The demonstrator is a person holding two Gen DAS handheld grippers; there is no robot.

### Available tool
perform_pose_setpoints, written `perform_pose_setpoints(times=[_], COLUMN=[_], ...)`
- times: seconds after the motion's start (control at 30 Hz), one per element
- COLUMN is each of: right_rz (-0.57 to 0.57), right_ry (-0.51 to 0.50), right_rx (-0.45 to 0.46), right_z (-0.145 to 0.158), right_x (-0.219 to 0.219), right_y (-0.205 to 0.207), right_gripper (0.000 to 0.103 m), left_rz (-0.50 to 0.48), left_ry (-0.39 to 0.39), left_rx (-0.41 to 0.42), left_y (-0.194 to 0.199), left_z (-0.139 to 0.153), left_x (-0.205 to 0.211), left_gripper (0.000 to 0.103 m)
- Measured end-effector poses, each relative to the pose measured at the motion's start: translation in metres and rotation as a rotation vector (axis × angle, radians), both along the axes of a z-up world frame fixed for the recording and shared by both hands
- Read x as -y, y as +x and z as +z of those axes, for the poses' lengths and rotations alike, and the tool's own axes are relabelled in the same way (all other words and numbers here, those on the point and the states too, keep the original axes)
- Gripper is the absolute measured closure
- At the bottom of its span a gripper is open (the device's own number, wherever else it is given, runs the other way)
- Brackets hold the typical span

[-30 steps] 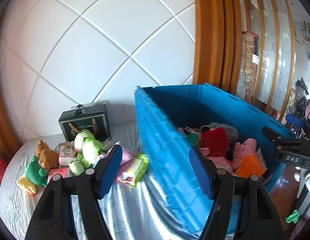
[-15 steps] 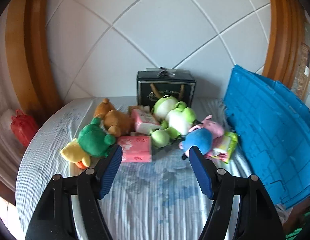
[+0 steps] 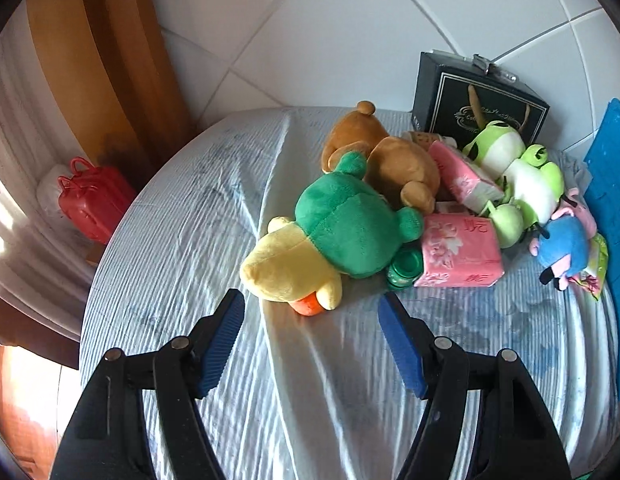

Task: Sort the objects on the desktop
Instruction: 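Grasp the green-yellow duck plush with both tools from either side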

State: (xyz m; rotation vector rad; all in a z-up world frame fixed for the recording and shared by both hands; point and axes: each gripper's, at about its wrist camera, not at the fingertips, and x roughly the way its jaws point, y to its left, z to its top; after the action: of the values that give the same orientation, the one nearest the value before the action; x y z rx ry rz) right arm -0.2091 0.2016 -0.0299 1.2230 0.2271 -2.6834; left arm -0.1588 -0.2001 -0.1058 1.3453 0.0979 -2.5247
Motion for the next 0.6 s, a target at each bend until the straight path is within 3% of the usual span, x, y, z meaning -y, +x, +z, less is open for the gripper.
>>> perform_pose_setpoints(times=[0.1,0.23,0.43,0.6], right_rz=[-0.009,0.065,0.300,0.451], right_ry=[-0.011,-0.047,-0.104,-0.182], right_rx=[0.060,0.126,0.174,0.211], right_z=[-0.021,-0.042,-0.069,-0.099], right_x=[0.008,0.041,0.144,0.225], right_y=[-0.018,-0.034,-0.054,-0.073], right_gripper=[0.000,0.000,0.000,0.000], left_rz=[0.016,0.068,0.107,0.150], left_ry=[0.025,0.090,0.176,0.201], left_rx=[0.010,0.008,-0.027,-0.026], left_y=[-0.007,-0.010,-0.008,-0.016], left_z=[-0.011,-0.029,-0.054,-0.081], left_x=[0.014,0.029,0.031,0.032], left_gripper=[0.034,0.034,0.034,0.034])
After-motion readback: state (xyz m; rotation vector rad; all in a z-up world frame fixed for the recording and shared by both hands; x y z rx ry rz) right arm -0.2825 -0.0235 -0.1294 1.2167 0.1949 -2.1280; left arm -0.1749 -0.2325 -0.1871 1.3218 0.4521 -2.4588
